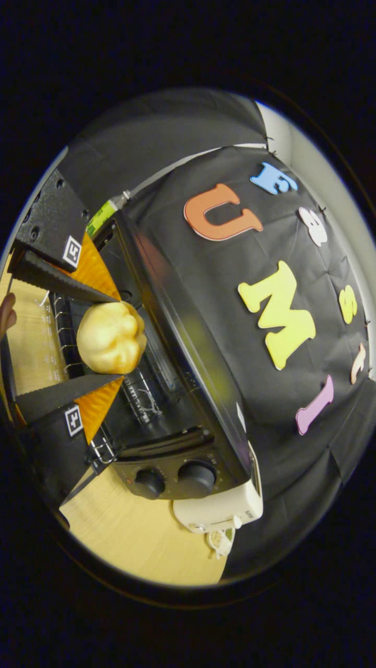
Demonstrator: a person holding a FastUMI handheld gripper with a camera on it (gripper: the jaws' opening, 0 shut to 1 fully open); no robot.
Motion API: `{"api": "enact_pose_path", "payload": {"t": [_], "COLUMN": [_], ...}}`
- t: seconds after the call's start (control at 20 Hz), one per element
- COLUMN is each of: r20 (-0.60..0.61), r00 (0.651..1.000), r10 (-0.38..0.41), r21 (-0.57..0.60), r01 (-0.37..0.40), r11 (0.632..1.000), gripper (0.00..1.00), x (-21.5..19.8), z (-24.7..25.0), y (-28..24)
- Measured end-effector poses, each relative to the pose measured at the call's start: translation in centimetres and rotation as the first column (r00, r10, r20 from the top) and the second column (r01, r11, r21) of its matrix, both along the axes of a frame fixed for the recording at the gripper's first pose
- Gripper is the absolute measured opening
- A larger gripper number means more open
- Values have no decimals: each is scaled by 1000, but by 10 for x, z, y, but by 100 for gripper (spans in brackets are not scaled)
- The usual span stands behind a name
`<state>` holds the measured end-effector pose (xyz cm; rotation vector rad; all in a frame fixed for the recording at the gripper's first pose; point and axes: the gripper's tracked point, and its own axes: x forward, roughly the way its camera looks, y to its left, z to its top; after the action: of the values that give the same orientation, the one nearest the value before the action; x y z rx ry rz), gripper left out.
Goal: Open the toaster oven, put the food inside, and close the toaster oven door.
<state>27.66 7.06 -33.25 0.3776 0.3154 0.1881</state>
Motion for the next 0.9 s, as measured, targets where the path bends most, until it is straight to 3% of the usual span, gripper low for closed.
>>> {"api": "enact_pose_path", "payload": {"t": [0.45,0.55,0.9], "r20": [-35,23,7], "r00": [999,999,1000], "r10": [-5,-26,-2], "r21": [-70,-84,-116], "r01": [3,28,2], "r11": [998,996,993], "gripper": [90,98,100], "x": [33,35,-7], "z": [-14,-5,11], "y": [-4,-8,-13]}}
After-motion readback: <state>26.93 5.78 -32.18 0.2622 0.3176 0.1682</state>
